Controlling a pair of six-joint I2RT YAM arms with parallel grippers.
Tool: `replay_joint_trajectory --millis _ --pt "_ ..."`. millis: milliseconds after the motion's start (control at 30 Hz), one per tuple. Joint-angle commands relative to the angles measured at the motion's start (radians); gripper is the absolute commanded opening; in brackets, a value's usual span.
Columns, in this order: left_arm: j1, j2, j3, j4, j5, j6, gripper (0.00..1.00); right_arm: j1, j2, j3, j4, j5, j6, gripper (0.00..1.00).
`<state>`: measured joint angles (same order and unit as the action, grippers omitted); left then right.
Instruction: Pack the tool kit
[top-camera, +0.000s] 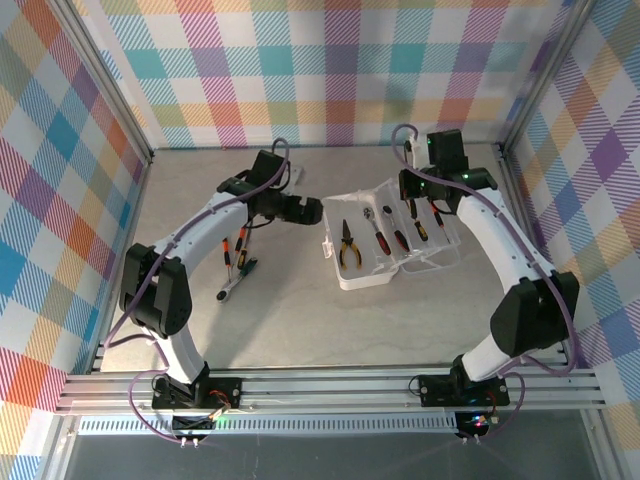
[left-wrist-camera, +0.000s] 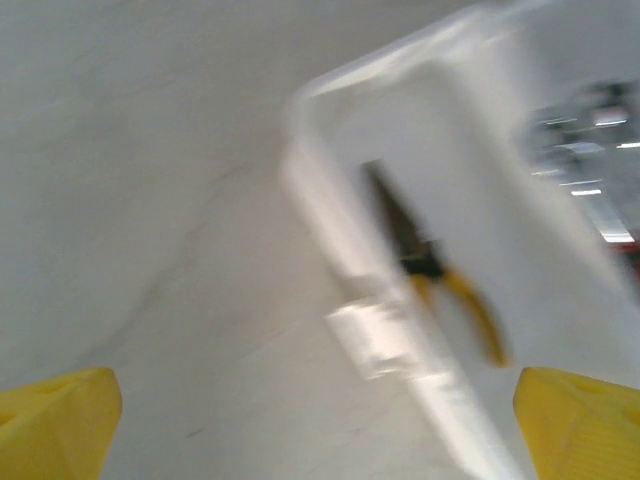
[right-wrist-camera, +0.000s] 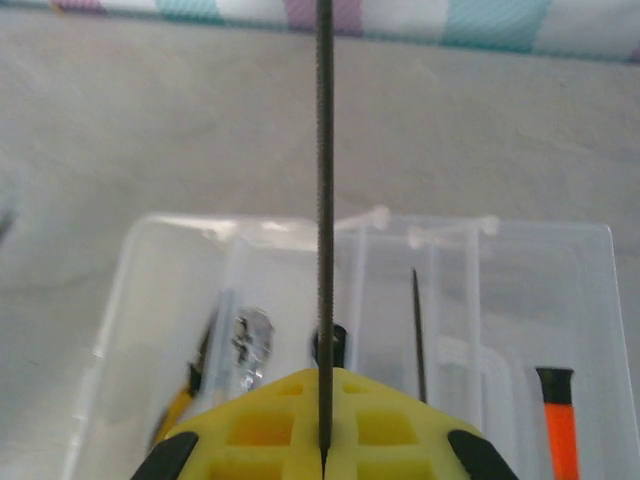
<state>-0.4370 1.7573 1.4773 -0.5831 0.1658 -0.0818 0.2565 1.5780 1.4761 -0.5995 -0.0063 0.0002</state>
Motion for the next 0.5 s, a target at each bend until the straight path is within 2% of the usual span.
replay_joint_trajectory --millis 0,167,467 --pt "0.027 -0.017 -0.038 -0.117 -0.168 0.005 0.99 0.006 0.064 0.01 -0.103 0.092 -0.068 0.0" --pt "0.089 -0.051 -0.102 -0.123 -0.203 -0.027 1.0 0.007 0.128 0.005 -0.095 0.08 -0.084 0.0" --pt "0.134 -0.076 -0.154 -0.133 -0.215 0.006 1.0 0.007 0.166 -0.025 -0.092 0.047 -0.08 0.0"
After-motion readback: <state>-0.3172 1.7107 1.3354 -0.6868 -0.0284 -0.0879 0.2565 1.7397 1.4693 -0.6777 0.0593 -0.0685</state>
